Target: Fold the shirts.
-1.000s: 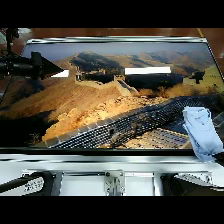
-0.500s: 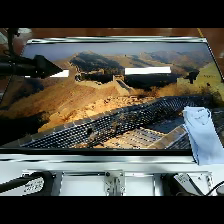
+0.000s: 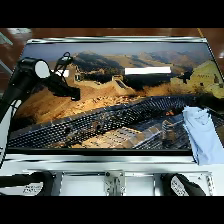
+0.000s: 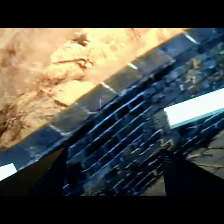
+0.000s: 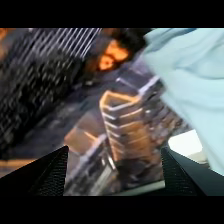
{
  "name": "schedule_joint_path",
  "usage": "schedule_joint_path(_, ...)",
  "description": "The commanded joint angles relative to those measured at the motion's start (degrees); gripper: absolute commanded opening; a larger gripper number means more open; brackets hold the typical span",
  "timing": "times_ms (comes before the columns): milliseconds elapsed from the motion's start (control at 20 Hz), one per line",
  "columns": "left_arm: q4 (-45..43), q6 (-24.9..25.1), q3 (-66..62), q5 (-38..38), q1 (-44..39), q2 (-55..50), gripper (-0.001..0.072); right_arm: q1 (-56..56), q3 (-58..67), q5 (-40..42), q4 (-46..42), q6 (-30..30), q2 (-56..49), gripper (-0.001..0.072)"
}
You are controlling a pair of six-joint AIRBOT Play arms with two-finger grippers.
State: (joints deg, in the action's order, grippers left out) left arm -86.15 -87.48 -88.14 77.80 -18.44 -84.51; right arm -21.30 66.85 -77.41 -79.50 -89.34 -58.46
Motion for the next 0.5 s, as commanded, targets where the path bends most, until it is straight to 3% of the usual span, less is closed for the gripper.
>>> schedule_joint_path(0,-3.41,-1.77,-0.07,2.16,-2.16,-1.75,0.0709,10.82,0.35,-2.89,-3.32,-1.95,-2.97,0.0687)
schedule_joint_path(450,-3.43,-1.77,-0.04,2.25,-2.19,-1.84,0.0710,14.32,0.35,-2.69,-2.95,-1.95,-3.04,0.0687)
